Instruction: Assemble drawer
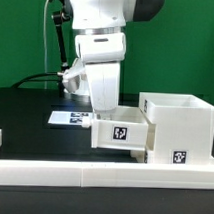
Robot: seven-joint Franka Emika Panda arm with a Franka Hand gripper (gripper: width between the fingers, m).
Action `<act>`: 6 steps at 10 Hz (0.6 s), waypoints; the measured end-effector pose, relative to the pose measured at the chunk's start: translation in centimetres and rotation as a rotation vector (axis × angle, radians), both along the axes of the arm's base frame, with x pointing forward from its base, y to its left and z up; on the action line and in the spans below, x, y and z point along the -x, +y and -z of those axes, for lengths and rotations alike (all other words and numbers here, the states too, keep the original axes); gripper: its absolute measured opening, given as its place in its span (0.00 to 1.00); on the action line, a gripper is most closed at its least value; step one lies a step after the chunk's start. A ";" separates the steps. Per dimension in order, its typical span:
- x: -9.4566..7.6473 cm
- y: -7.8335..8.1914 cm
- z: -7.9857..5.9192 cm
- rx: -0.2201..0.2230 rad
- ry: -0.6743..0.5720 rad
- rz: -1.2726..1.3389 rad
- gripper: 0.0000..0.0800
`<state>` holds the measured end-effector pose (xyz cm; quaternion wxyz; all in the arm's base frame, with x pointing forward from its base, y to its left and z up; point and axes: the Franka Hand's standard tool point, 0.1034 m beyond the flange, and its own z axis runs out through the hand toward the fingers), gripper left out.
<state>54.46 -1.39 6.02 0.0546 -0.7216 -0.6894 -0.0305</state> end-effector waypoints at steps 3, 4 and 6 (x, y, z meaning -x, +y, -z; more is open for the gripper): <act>-0.1 -0.3 0.0 0.000 -0.012 -0.011 0.05; -0.3 -0.3 0.0 0.000 -0.038 -0.007 0.05; -0.1 -0.2 0.1 0.000 -0.032 -0.009 0.05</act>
Offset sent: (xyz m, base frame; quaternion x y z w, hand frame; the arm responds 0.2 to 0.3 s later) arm 0.0000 0.0000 0.0000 -0.0650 0.0000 0.0000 0.9979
